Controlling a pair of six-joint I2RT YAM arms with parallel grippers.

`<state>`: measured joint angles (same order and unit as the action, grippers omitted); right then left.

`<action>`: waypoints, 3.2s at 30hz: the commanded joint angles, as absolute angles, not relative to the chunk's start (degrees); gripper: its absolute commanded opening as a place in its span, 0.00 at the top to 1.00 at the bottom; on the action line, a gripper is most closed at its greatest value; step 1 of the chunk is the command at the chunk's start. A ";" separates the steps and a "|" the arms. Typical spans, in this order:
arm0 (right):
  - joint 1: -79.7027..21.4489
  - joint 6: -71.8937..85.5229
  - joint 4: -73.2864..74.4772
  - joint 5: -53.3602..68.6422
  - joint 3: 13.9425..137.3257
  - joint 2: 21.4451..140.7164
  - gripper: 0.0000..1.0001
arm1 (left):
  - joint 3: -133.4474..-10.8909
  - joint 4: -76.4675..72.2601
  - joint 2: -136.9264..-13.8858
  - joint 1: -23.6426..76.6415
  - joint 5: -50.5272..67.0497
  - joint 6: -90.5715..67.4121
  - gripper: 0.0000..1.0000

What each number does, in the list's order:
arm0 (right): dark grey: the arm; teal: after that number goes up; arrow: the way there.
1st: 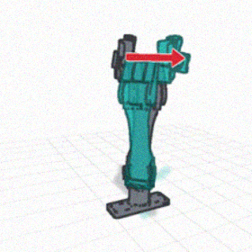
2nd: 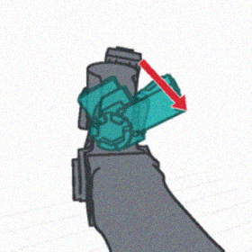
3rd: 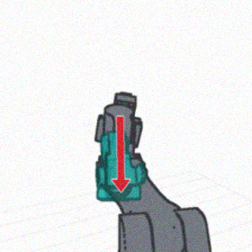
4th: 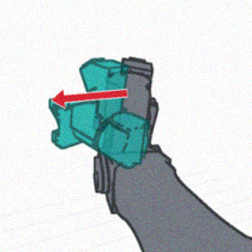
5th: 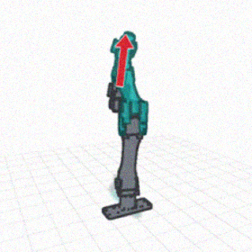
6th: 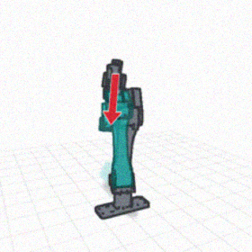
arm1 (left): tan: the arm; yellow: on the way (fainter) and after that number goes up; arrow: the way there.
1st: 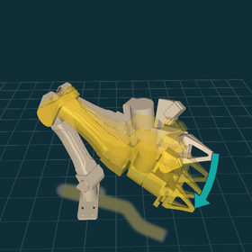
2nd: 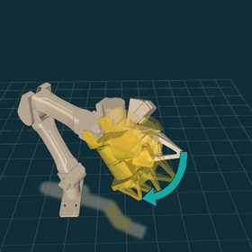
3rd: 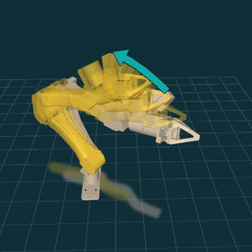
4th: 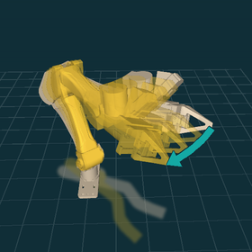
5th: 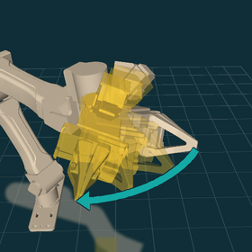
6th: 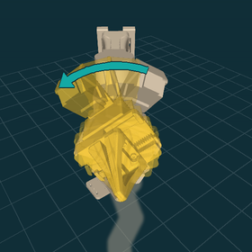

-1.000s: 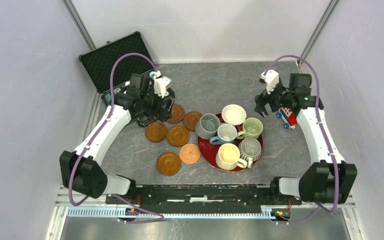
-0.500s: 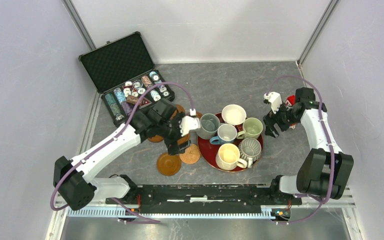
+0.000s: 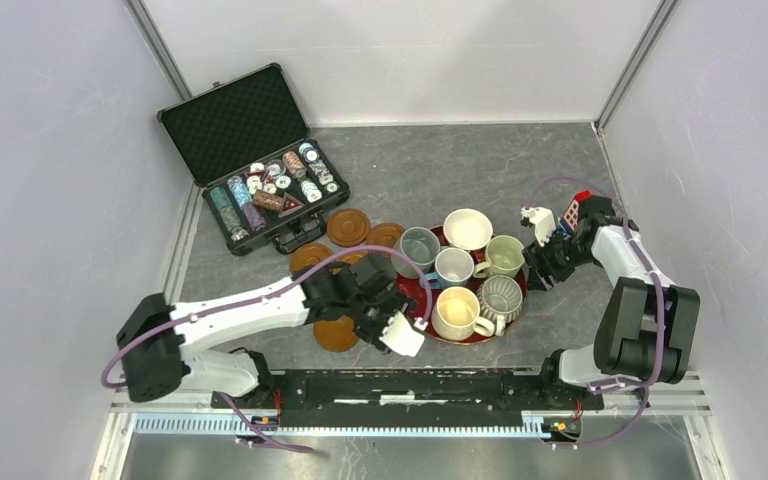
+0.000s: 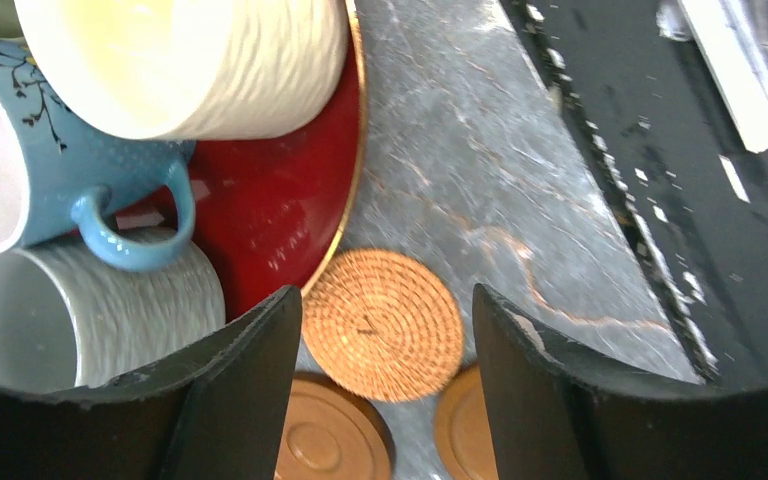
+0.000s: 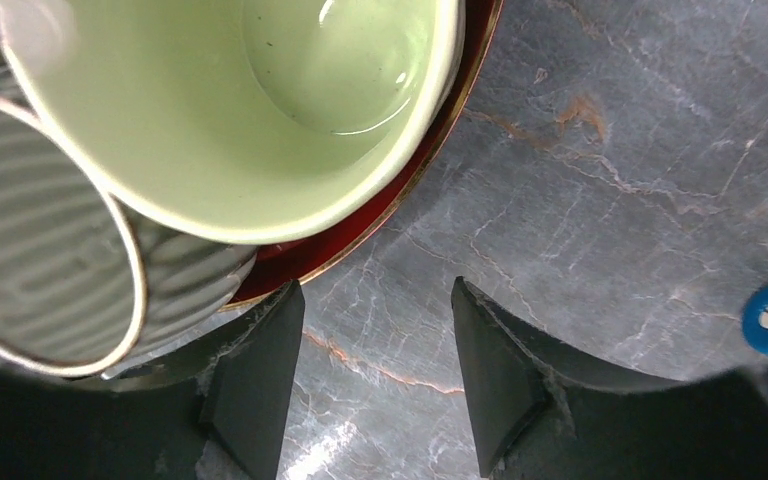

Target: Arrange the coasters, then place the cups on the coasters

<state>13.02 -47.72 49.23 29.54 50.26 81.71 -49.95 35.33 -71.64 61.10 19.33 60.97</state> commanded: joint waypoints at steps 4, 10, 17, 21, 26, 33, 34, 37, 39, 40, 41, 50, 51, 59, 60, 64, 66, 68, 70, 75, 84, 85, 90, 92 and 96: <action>12.90 -42.54 39.91 28.81 46.36 83.07 0.42 | -47.02 18.89 -77.64 63.87 17.27 66.28 0.35; 12.64 -40.43 37.54 30.49 45.70 85.03 0.50 | -44.64 12.33 -81.05 64.47 14.85 68.52 0.40; 12.26 -38.85 37.33 32.96 45.71 84.70 0.53 | -50.49 16.11 -88.20 64.45 13.50 69.19 0.48; 11.90 -38.33 37.70 33.52 45.45 82.78 0.52 | -49.55 16.06 -88.44 64.43 13.66 71.72 0.54; 11.95 -37.58 38.10 34.06 45.39 80.88 0.52 | -48.69 14.44 -89.32 64.47 13.63 72.48 0.59; 11.15 -36.38 37.95 36.34 45.15 81.16 0.54 | -49.65 14.33 -90.74 64.42 12.77 71.72 0.61; 10.84 -35.77 37.19 35.94 44.86 81.12 0.54 | -49.66 13.97 -90.87 64.42 12.79 71.57 0.61; 9.57 -34.37 34.74 33.40 43.54 81.72 0.56 | -49.83 13.36 -91.51 64.42 12.89 71.42 0.63; 9.06 -33.70 33.88 31.85 42.79 82.48 0.61 | -50.01 13.15 -91.91 64.44 12.78 71.86 0.65; 9.00 -33.45 33.60 31.53 42.42 82.97 0.64 | -50.09 12.98 -92.10 64.43 12.58 72.06 0.66; 8.97 -33.24 33.34 31.19 42.22 83.20 0.66 | -50.14 12.65 -92.26 64.40 12.41 72.00 0.67; 8.96 -28.04 28.56 27.71 43.63 85.00 1.00 | -53.68 9.11 -95.93 62.44 9.85 70.31 0.88; 8.96 -27.42 28.00 27.47 44.12 85.57 1.00 | -54.29 8.99 -96.42 62.04 9.81 70.29 0.89; 8.97 -22.43 21.55 24.65 48.89 89.57 1.00 | -60.17 6.92 -101.81 56.76 9.75 72.09 0.98; 8.96 -22.05 21.32 24.61 50.09 90.48 1.00 | -61.03 6.51 -102.71 55.94 9.80 72.56 0.98; 8.67 -19.76 19.46 24.85 54.67 94.51 1.00 | -65.65 5.65 -106.70 53.27 9.85 73.28 0.98; 7.90 -18.40 18.63 25.09 56.94 96.51 1.00 | -67.84 4.85 -108.67 51.80 9.88 73.45 0.98; 6.93 -16.54 17.12 24.33 58.68 97.87 1.00 | -69.69 3.11 -110.70 50.05 10.27 73.65 0.98; 5.87 -15.52 15.67 22.86 60.17 99.12 1.00 | -72.45 2.28 -112.98 48.28 10.49 73.52 0.98; 4.04 -13.33 14.17 21.86 65.39 103.80 1.00 | -76.56 0.26 -117.55 45.40 11.33 73.36 0.98; 1.16 -10.04 12.86 20.31 76.63 113.57 1.00 | -81.76 -5.10 -123.05 39.57 11.20 74.24 0.98; 0.84 -9.66 12.62 20.40 77.62 114.42 1.00 | -82.64 -5.17 -123.79 38.80 11.06 74.35 0.98; -1.38 -6.73 10.42 20.68 83.30 118.85 1.00 | -86.09 -5.25 -126.72 35.77 11.17 74.92 0.97; -2.17 -5.19 9.08 20.50 85.47 121.09 1.00 | -87.39 -6.15 -127.81 34.88 10.99 74.73 0.96; -3.27 -2.37 7.78 20.57 90.43 125.36 1.00 | -91.67 -6.11 -130.62 32.88 9.75 73.57 0.96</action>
